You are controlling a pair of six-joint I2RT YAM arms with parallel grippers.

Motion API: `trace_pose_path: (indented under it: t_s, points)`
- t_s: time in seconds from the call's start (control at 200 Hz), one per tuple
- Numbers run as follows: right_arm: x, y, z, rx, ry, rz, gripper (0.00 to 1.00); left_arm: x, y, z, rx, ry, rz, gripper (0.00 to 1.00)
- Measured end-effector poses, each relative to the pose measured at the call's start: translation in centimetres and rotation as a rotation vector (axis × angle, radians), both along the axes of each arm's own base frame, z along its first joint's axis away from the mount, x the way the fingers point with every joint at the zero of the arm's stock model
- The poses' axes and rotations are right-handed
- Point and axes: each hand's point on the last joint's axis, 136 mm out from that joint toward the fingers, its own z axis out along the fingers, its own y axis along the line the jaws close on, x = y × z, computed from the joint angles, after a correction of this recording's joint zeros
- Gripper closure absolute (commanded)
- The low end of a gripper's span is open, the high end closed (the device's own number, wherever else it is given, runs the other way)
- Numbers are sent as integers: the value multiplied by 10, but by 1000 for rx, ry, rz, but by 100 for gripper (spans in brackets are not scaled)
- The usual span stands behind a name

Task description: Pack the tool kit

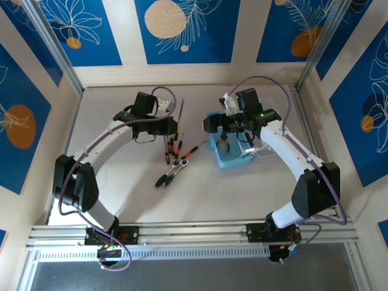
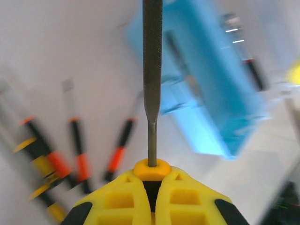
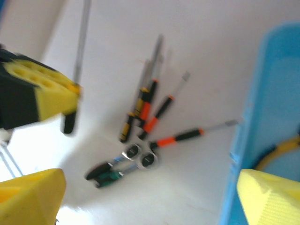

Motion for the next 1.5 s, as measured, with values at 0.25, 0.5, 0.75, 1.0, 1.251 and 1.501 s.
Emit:
trace_pose_path:
  t_s: [0.25, 0.5, 0.75, 1.0, 1.251, 1.501]
  points:
    - [17, 21, 35, 186, -38, -10, 33, -24, -75, 28, -241, 22, -193, 100]
    - [30, 28, 25, 219, 9, -37, 78, -26, -88, 38, -314, 36, -221, 100]
    - [31, 28, 25, 224, 26, -52, 100, -25, -89, 38, -318, 32, -222, 53]
    - [52, -41, 17, 78, 19, -175, 100, -2, -59, 19, -231, 30, -118, 18]
    - [84, -174, 35, -205, -67, -427, 100, 28, 21, -32, 23, 68, 96, 0]
    - [99, -206, -5, -508, -3, -401, 100, 11, 48, -55, 129, 109, 134, 0]
